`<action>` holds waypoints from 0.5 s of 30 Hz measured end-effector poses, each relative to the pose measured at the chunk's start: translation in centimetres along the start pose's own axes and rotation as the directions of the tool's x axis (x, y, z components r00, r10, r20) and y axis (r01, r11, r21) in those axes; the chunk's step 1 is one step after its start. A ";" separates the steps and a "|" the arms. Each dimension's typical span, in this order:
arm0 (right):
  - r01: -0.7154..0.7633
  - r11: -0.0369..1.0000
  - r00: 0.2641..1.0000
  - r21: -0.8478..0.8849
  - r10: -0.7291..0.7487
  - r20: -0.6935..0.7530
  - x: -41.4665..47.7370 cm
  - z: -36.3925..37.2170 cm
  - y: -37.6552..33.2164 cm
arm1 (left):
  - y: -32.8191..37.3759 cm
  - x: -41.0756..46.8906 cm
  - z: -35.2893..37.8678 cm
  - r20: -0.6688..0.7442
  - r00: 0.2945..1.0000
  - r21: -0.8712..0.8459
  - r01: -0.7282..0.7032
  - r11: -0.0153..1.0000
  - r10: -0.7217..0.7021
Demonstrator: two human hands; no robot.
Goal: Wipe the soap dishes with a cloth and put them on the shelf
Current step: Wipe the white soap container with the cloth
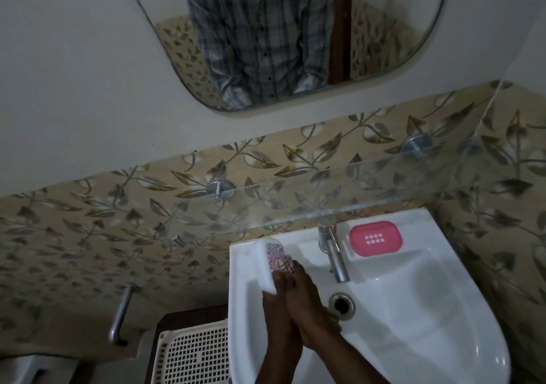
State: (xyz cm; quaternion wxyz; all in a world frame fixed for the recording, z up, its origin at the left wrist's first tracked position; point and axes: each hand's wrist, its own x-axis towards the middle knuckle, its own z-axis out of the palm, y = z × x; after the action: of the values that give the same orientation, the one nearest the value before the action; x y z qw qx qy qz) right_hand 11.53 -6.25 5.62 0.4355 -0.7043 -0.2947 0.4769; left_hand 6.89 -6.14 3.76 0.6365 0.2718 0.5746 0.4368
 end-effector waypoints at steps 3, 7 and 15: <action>-0.100 0.963 0.994 0.252 0.086 0.065 1.1 -1.8 1.0 | 0.0 0.4 -1.3 0.141 0.990 0.176 -0.003 0.984 -0.022; 0.020 0.978 0.995 0.206 -0.039 0.090 2.2 -3.5 1.9 | 0.7 1.9 -2.8 0.010 0.995 0.439 0.082 0.895 -0.096; 0.425 0.890 0.873 -0.165 -0.355 0.334 0.1 -4.1 1.9 | 4.5 2.7 -2.2 0.168 0.970 0.292 0.119 0.949 -0.173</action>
State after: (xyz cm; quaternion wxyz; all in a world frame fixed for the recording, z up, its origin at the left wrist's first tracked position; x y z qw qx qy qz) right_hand 15.35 -8.37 4.60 0.3884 -0.5968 -0.5472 0.4400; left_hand 3.57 -1.99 5.86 0.6749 0.3563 0.5850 0.2746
